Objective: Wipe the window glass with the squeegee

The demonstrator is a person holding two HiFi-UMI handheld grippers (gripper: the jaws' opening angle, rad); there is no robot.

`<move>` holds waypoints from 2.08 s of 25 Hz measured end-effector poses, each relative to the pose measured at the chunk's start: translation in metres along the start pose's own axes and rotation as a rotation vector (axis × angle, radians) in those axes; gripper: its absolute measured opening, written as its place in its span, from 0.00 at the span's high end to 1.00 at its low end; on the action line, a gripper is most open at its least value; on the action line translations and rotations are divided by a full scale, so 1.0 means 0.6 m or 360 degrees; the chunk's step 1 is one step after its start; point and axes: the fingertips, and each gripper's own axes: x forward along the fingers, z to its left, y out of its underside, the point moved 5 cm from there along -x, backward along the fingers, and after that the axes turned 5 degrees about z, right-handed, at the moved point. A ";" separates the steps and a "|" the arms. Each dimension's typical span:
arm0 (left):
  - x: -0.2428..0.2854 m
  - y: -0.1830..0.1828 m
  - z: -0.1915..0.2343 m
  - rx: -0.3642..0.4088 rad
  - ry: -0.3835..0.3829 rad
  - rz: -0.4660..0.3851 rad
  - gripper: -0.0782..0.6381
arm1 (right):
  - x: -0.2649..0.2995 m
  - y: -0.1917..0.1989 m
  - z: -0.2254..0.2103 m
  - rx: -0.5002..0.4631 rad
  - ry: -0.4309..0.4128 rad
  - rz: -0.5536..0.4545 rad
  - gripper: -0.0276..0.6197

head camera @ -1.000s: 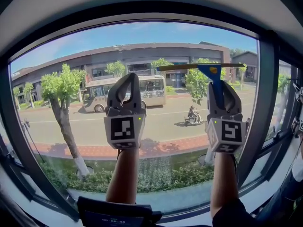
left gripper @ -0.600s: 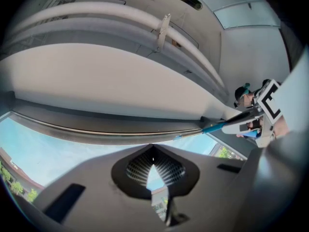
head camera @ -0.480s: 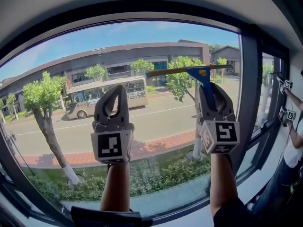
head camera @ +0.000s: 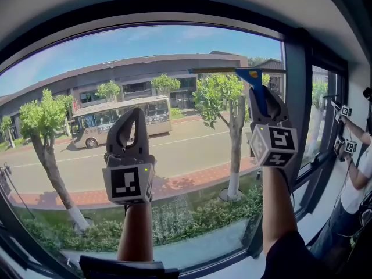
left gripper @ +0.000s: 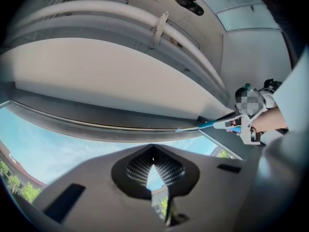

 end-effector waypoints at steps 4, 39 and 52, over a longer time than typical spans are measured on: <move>0.039 0.001 -0.051 -0.0019 -0.0067 -0.0012 0.89 | 0.047 0.014 -0.076 -0.0031 -0.0016 -0.0017 0.74; 0.166 0.012 -0.215 0.0041 -0.0227 0.0139 0.89 | 0.316 0.027 -0.267 0.0043 -0.0087 -0.0037 0.74; 0.170 0.020 -0.222 0.0028 -0.0202 0.0159 0.89 | 0.303 0.040 -0.253 0.0052 -0.0080 -0.0043 0.74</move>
